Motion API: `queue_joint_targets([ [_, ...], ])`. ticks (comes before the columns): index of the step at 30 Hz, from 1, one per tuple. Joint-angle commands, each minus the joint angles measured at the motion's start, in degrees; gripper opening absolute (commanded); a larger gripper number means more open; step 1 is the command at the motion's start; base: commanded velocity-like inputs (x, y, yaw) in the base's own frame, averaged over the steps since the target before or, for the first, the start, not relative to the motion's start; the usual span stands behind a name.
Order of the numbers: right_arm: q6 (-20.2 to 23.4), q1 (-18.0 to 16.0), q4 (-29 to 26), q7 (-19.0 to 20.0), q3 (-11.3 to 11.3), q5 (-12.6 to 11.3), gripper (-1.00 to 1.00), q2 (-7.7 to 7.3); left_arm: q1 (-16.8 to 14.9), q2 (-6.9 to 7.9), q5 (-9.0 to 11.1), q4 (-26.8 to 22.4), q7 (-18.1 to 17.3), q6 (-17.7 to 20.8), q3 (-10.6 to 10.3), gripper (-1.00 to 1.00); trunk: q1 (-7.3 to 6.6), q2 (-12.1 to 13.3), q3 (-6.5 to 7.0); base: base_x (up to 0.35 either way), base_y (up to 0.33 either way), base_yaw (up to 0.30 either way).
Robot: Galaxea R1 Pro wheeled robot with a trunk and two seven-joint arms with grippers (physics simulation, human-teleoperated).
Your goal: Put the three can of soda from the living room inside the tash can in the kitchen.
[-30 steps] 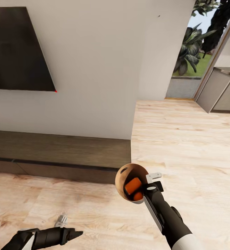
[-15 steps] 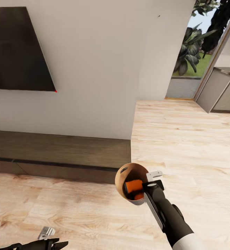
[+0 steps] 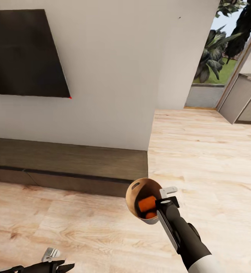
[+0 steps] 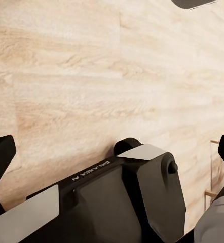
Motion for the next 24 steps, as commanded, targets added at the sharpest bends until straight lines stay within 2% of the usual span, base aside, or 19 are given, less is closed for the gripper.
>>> queue_joint_targets([
  [1,0.1,0.0,0.0,0.1,0.0,1.0,-1.0,0.0,0.0,0.0,0.0,0.0,0.0,0.0,0.0,1.0,0.0,0.0,0.01,-0.049,0.031,0.244],
  [7,0.1,0.0,0.0,0.1,0.0,0.9,-1.0,0.0,0.0,0.0,0.0,0.0,0.1,0.0,0.0,1.0,0.0,0.0,0.12,-0.015,0.009,0.08],
  [24,0.1,0.0,0.0,0.2,0.0,0.9,-1.0,0.0,0.0,0.0,0.0,0.0,0.1,0.0,-0.1,1.0,0.0,0.0,1.66,0.0,0.0,0.003],
])
